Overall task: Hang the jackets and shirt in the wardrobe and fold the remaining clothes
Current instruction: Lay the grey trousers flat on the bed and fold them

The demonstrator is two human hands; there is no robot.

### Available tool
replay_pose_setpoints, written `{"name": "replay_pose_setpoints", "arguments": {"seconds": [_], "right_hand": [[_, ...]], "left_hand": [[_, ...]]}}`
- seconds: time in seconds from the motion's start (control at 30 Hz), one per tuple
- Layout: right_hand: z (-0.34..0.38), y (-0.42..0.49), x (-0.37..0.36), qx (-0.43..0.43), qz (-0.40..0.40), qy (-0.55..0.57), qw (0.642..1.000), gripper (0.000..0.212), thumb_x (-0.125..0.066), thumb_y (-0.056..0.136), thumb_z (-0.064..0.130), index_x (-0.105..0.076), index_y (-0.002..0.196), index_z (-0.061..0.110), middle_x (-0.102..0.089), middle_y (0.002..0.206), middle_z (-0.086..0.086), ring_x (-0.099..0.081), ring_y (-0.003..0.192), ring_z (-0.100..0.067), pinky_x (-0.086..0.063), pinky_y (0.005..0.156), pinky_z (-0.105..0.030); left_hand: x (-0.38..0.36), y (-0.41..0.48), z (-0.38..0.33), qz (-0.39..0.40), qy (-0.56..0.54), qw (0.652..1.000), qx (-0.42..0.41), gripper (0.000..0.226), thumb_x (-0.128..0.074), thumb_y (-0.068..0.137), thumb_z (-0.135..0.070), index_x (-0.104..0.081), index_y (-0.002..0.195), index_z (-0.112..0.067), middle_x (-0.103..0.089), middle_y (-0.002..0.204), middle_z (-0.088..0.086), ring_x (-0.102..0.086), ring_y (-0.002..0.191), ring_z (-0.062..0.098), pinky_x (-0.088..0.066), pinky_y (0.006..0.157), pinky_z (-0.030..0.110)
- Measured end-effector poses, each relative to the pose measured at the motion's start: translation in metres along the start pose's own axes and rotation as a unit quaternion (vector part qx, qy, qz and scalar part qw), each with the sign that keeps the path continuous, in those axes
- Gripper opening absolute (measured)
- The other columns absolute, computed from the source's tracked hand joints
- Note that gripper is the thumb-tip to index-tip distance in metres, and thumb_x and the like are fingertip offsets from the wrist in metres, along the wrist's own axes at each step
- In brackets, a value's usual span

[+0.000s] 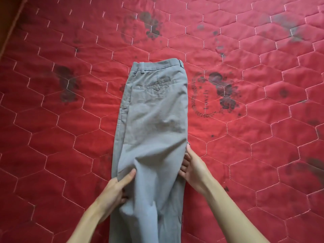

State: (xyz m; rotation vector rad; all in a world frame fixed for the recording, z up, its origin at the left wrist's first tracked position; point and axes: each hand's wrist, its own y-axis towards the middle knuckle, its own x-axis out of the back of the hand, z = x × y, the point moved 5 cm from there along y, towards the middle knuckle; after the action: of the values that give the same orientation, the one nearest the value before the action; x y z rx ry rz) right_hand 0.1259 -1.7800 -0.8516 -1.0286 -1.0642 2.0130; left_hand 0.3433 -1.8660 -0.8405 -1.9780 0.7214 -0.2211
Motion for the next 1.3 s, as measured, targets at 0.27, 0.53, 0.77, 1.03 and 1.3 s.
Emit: {"name": "replay_pose_setpoints", "arguments": {"seconds": [0.27,0.53,0.77,1.03,1.3], "right_hand": [[0.029,0.009,0.008,0.056,-0.015,0.249,0.967,0.026,-0.064,0.089,0.026,-0.052,0.067,0.022,-0.04,0.048,0.009,-0.039,0.05,-0.008,-0.035,0.061,-0.019],[0.016,0.003,0.008,0.047,0.055,0.127,0.989,0.038,-0.057,0.095,0.023,-0.062,0.131,0.01,-0.07,0.122,-0.009,-0.064,0.117,-0.025,-0.044,0.109,-0.043],[0.036,-0.008,0.032,0.128,-0.011,0.028,0.991,0.034,-0.059,0.094,0.02,-0.064,0.127,0.018,-0.07,0.121,-0.004,-0.063,0.106,-0.019,-0.045,0.086,-0.032],[-0.099,-0.091,0.053,0.002,0.009,-0.244,0.97,0.041,-0.078,0.078,0.036,-0.069,0.113,0.017,-0.075,0.094,0.005,-0.07,0.079,-0.01,-0.048,0.075,-0.026],[-0.193,-0.155,0.07,0.075,-0.013,-0.241,0.967,0.067,-0.096,0.046,0.041,-0.065,0.094,0.007,-0.073,0.084,-0.007,-0.067,0.077,-0.017,-0.052,0.076,-0.033]], "left_hand": [[0.032,-0.011,0.026,-0.154,-0.034,0.987,-0.035,0.05,-0.07,0.074,-0.04,-0.073,0.098,0.004,-0.076,0.096,0.017,-0.074,0.082,0.024,-0.06,0.067,0.03],[0.028,-0.013,0.052,-0.102,-0.009,0.995,0.0,0.069,-0.062,0.078,-0.069,-0.071,0.11,-0.008,-0.076,0.107,0.006,-0.072,0.101,0.019,-0.051,0.095,0.039],[0.01,-0.045,0.098,-0.001,-0.002,0.999,0.041,0.087,-0.094,0.042,-0.06,-0.073,0.1,0.003,-0.074,0.103,0.021,-0.073,0.096,0.032,-0.061,0.079,0.041],[0.012,-0.103,0.104,0.06,0.102,0.991,-0.059,0.037,-0.088,0.067,-0.011,-0.076,0.101,-0.002,-0.077,0.098,0.012,-0.074,0.091,0.022,-0.057,0.074,0.026],[0.033,-0.148,0.173,0.06,0.128,0.987,-0.082,0.041,-0.085,0.072,-0.006,-0.072,0.111,-0.008,-0.077,0.104,0.005,-0.072,0.102,0.02,-0.056,0.084,0.026]]}}
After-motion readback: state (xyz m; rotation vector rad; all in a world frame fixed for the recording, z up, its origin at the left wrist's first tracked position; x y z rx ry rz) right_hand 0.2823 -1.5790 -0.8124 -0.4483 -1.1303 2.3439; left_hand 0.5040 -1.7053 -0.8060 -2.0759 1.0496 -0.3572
